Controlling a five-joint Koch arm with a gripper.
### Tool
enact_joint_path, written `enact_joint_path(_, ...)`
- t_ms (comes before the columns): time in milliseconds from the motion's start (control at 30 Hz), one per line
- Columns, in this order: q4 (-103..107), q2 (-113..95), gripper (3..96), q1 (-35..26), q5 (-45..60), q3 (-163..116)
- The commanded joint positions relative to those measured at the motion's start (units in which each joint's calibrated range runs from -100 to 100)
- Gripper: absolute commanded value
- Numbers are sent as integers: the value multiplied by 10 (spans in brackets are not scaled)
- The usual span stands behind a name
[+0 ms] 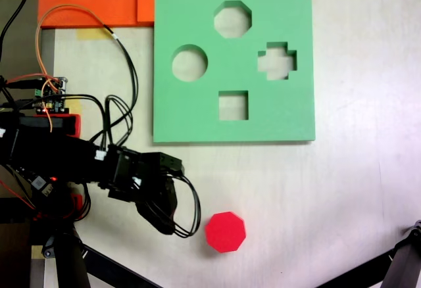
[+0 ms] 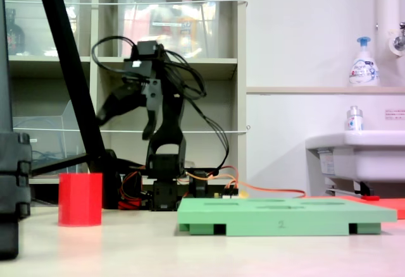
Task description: Put the octagonal pillar block into the corresponding hole
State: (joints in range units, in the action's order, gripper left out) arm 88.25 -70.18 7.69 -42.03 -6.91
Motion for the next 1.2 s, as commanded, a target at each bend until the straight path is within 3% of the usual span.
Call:
enact_joint_path(33,-30,84,891,6,6,74)
enact_joint_path(433,-24,484,923,16,23,264)
enact_joint_path(1033,6,710,919,42,72,296)
enact_joint_path(1200,5,738,735,42,72,297)
